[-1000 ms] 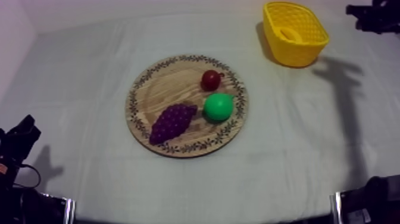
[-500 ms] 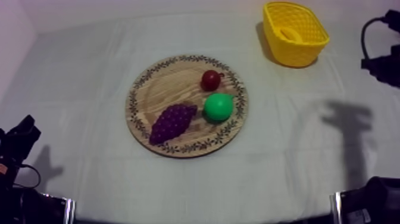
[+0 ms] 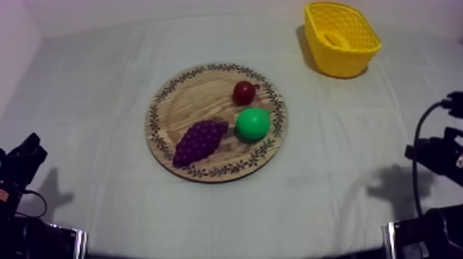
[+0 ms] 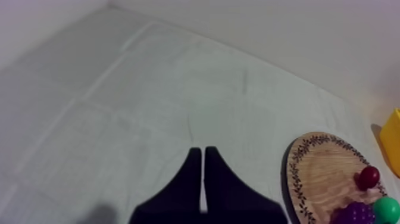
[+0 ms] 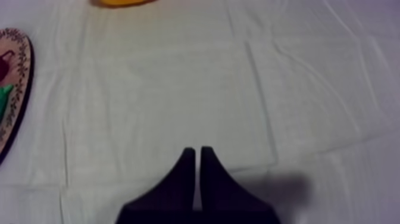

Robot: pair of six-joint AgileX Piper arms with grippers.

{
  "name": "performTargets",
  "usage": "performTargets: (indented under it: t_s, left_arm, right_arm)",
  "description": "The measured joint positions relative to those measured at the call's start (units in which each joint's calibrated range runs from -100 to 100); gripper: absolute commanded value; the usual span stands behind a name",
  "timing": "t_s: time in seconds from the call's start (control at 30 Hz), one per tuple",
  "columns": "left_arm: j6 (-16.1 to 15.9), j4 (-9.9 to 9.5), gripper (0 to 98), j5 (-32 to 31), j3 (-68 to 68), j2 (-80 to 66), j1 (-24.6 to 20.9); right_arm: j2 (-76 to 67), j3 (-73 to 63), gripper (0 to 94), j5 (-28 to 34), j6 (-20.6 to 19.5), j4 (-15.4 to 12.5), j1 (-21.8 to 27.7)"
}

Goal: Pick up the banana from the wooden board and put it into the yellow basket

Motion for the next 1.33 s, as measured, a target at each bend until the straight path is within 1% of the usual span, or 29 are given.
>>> performTargets:
  t_s: [0.13,0.23,0.4,0.47,0.5,0.6,0.63,0.67,0.73,0.8,0.9,1.33]
  left_arm:
    - [0.0,0.0,0.1,0.0,0.0,0.0,0.0]
    - [0.0,0.0,0.1,0.0,0.0,0.0,0.0]
    - [0.0,0.0,0.1,0.0,0.0,0.0,0.0]
    - [0.0,0.0,0.1,0.0,0.0,0.0,0.0]
    - [0.0,0.0,0.1,0.0,0.0,0.0,0.0]
    - [0.0,0.0,0.1,0.0,0.0,0.0,0.0]
    - [0.0,0.0,0.1,0.0,0.0,0.0,0.0]
    - [0.0,0.0,0.1,0.0,0.0,0.0,0.0]
    - [0.0,0.0,0.1,0.0,0.0,0.0,0.0]
    - [0.0,0.0,0.1,0.0,0.0,0.0,0.0]
    - [0.0,0.0,0.1,0.0,0.0,0.0,0.0]
    - [0.0,0.0,0.1,0.0,0.0,0.0,0.0]
  right_arm:
    - [-8.56,1.97,0.5,1.96,-1.43,0.01,-1.24]
    - [-13.91,2.51,0.5,2.92,-1.43,-0.11,-1.99]
    - [-20.45,2.83,0.5,3.02,0.05,-1.12,-2.7]
    - [-22.06,2.98,0.5,3.04,1.66,-2.03,-3.15]
    - [-22.66,3.24,0.5,2.49,2.73,-3.06,-3.35]
    - [-23.25,4.9,0.5,-0.97,6.71,-6.63,-4.0]
    - [-23.31,5.25,0.5,-2.99,8.24,-7.47,-4.23]
    - [-23.31,5.39,0.5,-5.2,9.5,-8.12,-4.38]
    - [-23.31,5.45,0.5,-7.23,11.22,-8.78,-4.53]
    - [-23.31,5.52,0.5,-7.18,12.56,-8.82,-4.53]
    - [-23.31,5.58,0.5,-7.26,13.43,-8.89,-4.6]
    - [-23.31,5.65,0.5,-7.34,13.84,-9.05,-4.62]
